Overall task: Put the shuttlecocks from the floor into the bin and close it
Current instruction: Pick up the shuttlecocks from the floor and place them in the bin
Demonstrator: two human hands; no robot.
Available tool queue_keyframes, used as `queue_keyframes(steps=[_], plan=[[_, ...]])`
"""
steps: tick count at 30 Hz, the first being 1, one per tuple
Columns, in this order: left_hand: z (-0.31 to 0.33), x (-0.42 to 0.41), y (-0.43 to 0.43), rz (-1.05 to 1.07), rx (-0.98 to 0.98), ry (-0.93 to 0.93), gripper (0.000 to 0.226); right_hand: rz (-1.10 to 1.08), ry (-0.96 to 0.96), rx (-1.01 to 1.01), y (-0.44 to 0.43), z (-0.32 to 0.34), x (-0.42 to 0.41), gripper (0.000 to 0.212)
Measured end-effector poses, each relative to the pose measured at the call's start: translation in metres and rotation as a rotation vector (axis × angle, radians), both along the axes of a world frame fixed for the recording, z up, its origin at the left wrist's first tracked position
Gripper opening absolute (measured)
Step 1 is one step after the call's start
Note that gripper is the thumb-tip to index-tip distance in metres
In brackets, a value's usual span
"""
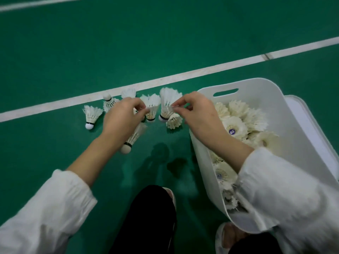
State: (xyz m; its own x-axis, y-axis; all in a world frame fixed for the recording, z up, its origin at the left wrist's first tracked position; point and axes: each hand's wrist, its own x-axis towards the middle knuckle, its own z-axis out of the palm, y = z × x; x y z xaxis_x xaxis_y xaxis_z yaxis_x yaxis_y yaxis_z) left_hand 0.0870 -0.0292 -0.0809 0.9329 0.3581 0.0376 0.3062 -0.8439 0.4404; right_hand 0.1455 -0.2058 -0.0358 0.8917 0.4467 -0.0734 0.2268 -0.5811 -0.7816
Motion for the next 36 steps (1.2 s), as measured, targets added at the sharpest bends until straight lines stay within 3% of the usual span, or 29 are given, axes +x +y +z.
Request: queue_keyframes(steps=[5,10,13,17,26,31,36], plan=[[0.085,0.02,-0.025,-0.068,-0.049,-0.093,0.024,0.075,-0.101,-0.033,-0.054,0.072,0.013,0.007],[0.125,0.03,-0.092,-0.256,-0.121,-0.096,0.022,0.02,-0.103,-0.191,-0.154,0.086,-0.004,0.009],[0.117,0.025,-0.136,-0.415,-0.112,-0.019,0.019,-0.04,-0.053,-0.302,-0.212,0.065,-0.021,0.006],[0.09,0.012,-0.181,-0.575,-0.122,0.065,0.019,0.042,0.045,-0.562,-0.261,0.029,-0.037,0.009],[0.059,-0.007,-0.201,-0.665,-0.136,0.132,0.019,0.394,0.2,-0.853,-0.254,-0.034,-0.027,0.021],[0.055,-0.006,-0.201,-0.669,-0.113,0.108,0.019,0.485,0.22,-0.89,-0.248,-0.049,-0.022,0.022],[0.055,-0.006,-0.204,-0.694,-0.131,0.085,0.018,0.549,0.273,-0.842,-0.255,-0.019,-0.02,0.033]])
